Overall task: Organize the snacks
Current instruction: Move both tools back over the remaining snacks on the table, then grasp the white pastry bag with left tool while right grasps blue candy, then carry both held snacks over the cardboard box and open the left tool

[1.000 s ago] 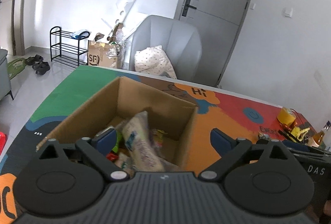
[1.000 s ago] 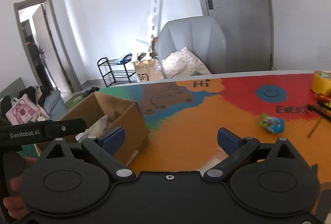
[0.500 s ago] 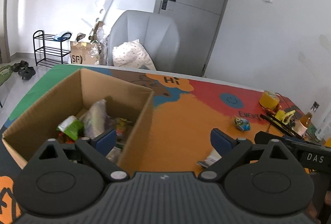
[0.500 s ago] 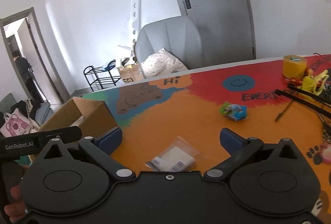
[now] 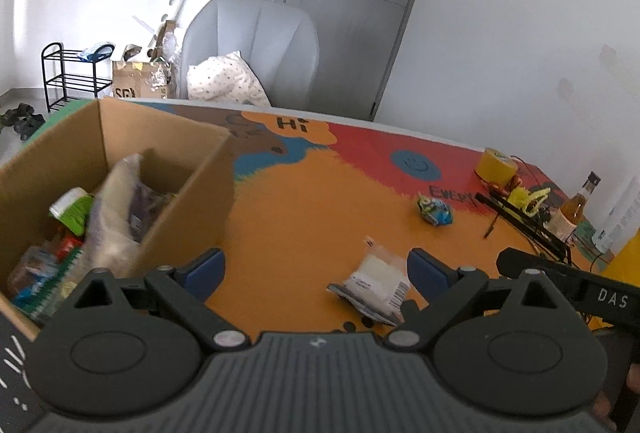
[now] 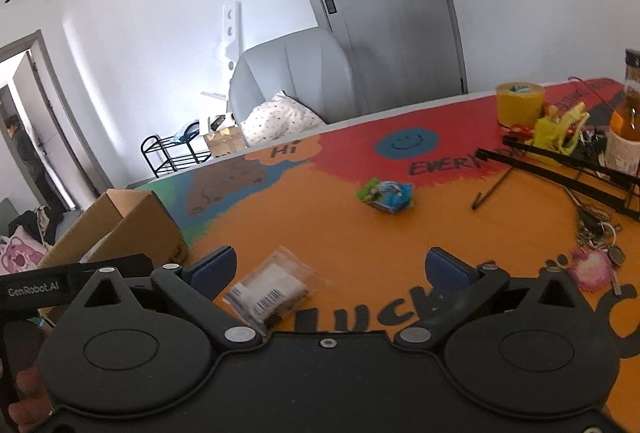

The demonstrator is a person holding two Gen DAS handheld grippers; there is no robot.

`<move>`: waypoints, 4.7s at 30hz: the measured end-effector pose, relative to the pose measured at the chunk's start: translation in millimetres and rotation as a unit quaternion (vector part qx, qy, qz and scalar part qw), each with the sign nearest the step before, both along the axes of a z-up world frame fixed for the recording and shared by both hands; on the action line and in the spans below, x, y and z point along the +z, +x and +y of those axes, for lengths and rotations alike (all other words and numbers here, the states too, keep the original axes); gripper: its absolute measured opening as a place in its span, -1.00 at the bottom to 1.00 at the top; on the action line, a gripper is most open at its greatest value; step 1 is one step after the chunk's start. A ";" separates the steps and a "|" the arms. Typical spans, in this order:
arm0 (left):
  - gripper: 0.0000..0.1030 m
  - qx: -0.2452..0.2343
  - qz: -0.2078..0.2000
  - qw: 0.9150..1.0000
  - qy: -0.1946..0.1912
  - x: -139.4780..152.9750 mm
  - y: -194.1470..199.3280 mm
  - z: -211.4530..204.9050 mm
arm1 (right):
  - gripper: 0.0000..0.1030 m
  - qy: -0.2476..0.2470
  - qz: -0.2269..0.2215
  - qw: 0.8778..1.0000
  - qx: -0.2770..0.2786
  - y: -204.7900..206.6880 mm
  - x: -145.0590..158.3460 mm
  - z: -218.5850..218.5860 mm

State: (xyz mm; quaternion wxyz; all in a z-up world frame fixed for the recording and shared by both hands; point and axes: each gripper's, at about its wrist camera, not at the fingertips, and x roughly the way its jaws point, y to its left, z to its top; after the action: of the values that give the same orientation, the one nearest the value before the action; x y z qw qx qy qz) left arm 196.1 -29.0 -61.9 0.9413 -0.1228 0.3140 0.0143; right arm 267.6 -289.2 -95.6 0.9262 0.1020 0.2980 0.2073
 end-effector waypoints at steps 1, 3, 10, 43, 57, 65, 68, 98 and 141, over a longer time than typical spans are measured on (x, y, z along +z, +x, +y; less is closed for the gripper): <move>0.88 -0.002 0.002 1.000 -0.001 -1.9 1.9 -1.8 | 1.00 0.001 0.002 1.000 -0.002 0.6 -1.8 -2.3; 0.88 -0.005 0.005 1.000 -0.001 -5.4 5.8 -5.2 | 1.00 0.003 0.006 1.000 -0.006 2.6 -5.2 -6.7; 0.88 -0.023 0.016 1.000 0.005 -17.9 24.3 -20.1 | 1.00 0.005 0.018 1.000 -0.014 12.7 -15.3 -20.2; 0.16 -0.052 0.087 0.994 0.042 -62.9 95.0 -34.9 | 1.00 0.001 0.064 0.998 -0.019 77.5 -45.2 -11.1; 0.16 -0.026 0.074 0.996 0.035 -65.1 126.3 -9.1 | 1.00 -0.022 0.066 0.997 -0.027 119.0 -55.4 22.6; 0.16 -0.011 0.063 0.997 0.032 -67.6 138.8 -1.9 | 1.00 -0.045 0.054 0.997 -0.039 139.8 -60.6 40.1; 0.16 -0.010 0.059 0.998 0.032 -68.6 143.0 0.2 | 1.00 -0.051 0.048 0.996 -0.049 145.6 -61.1 45.9; 0.15 -0.021 0.041 0.999 0.010 -35.5 76.8 -6.1 | -0.32 -0.047 0.019 0.998 -0.036 67.8 -22.6 37.8; 0.15 0.132 -0.048 0.990 -0.004 37.5 -19.9 137.2 | -0.32 -0.019 -0.056 0.994 0.095 8.2 43.8 166.2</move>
State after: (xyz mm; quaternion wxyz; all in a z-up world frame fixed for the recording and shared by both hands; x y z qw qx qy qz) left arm 176.2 108.2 -24.4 0.9447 -0.1673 0.2493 0.1317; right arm 275.8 -123.0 -51.8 0.9193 0.0437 0.2583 0.2937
